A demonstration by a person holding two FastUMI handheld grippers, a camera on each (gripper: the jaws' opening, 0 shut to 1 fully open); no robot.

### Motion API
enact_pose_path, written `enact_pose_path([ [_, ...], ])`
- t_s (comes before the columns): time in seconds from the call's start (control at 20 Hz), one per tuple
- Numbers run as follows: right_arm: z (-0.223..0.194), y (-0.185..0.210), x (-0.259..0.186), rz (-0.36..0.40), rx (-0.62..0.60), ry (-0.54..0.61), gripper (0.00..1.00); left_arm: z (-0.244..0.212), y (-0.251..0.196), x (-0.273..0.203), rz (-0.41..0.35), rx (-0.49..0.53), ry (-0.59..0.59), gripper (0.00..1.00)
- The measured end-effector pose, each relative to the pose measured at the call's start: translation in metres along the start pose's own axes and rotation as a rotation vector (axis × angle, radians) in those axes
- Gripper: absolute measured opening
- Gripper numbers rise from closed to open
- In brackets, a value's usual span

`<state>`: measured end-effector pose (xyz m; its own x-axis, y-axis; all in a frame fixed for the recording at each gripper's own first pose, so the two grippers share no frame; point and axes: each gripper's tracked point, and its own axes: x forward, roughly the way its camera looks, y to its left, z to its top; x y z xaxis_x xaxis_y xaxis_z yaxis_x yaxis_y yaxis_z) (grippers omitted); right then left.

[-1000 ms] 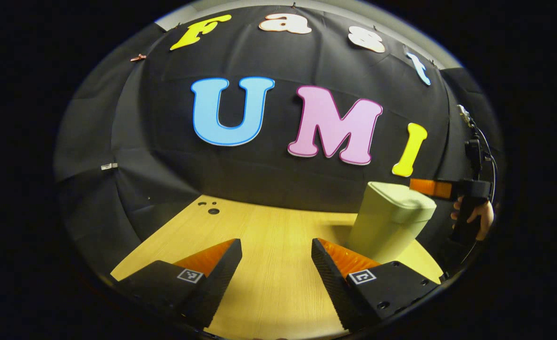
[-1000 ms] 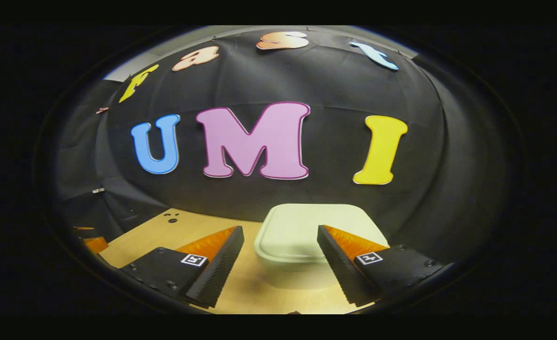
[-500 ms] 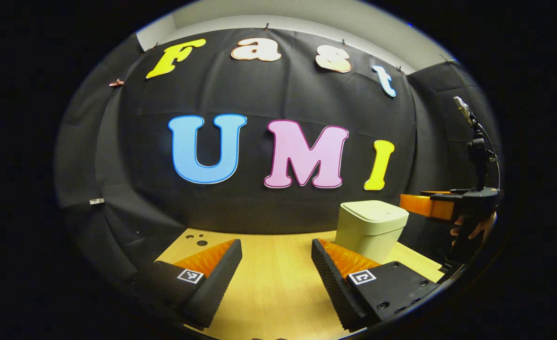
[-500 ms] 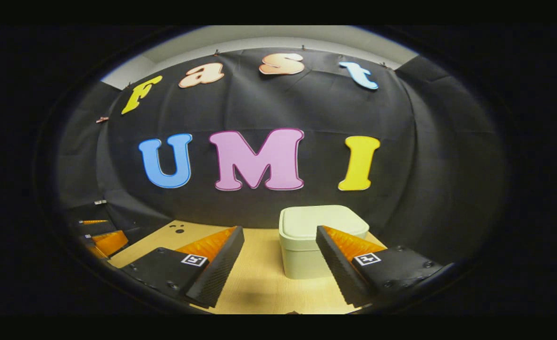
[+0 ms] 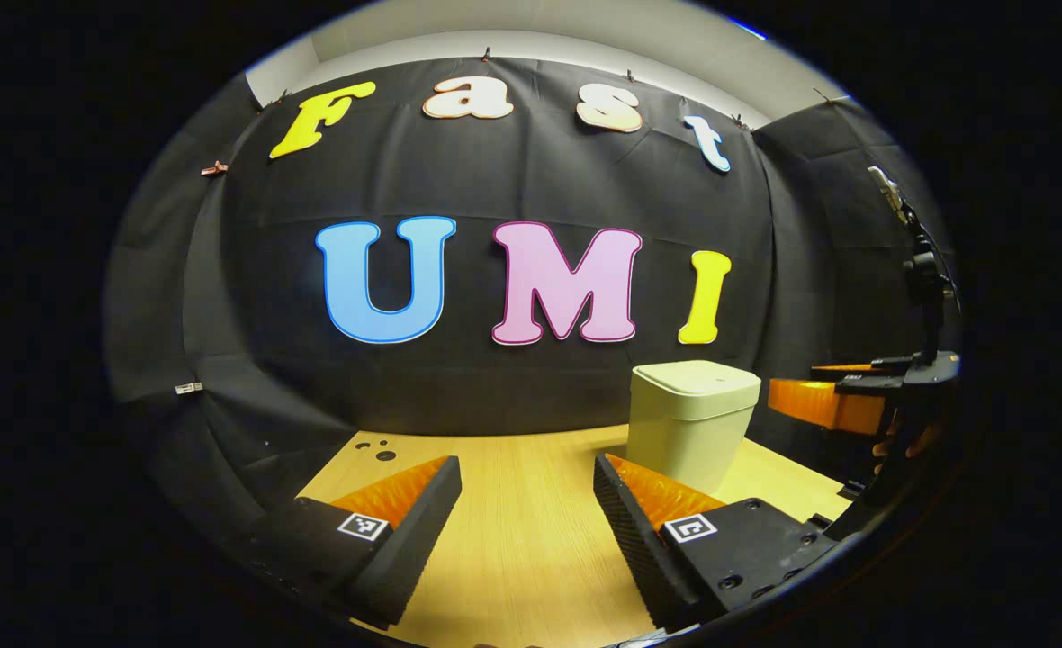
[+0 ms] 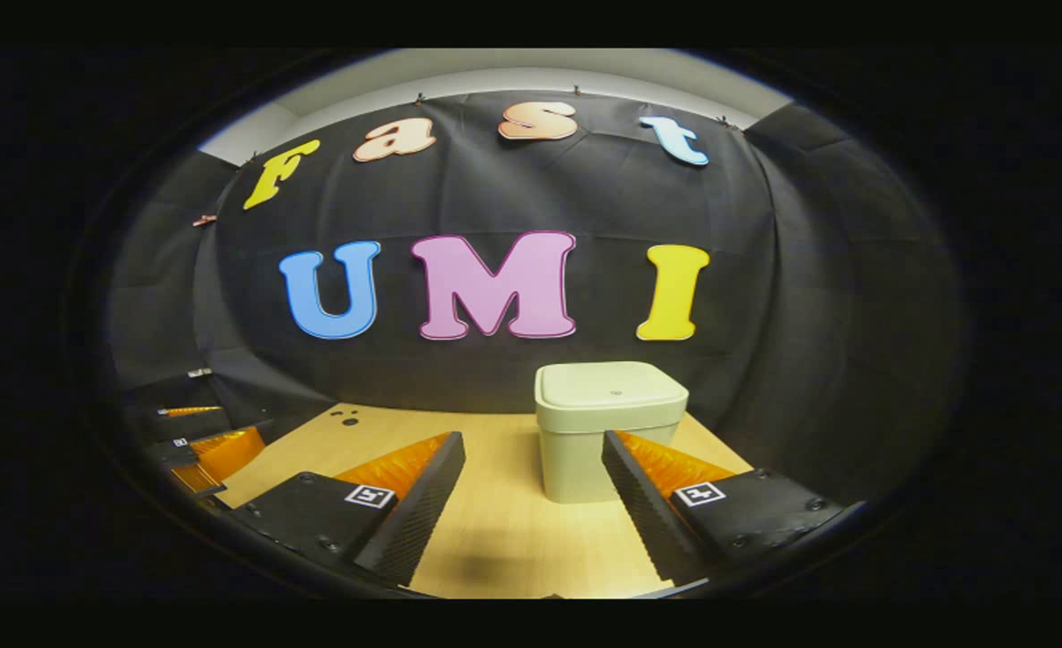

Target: Press the lid of the desktop garbage bin to open it, pick up the crumpled paper on the desktop and throw it into the bin, then pick up the pop can on the desktop and drop it into the bin, and finally close the garbage bin lid.

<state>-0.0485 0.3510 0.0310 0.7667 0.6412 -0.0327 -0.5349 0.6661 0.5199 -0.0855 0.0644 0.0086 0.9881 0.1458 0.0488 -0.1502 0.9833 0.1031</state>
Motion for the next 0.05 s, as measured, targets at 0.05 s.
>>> enact_pose_path([
  [0.05, -0.0020, 0.0025, 0.0030, 0.025, -0.008, 0.005, 0.96, 0.0052, 0.0001, -0.0018, 0.034, -0.017, -0.012, 0.96],
])
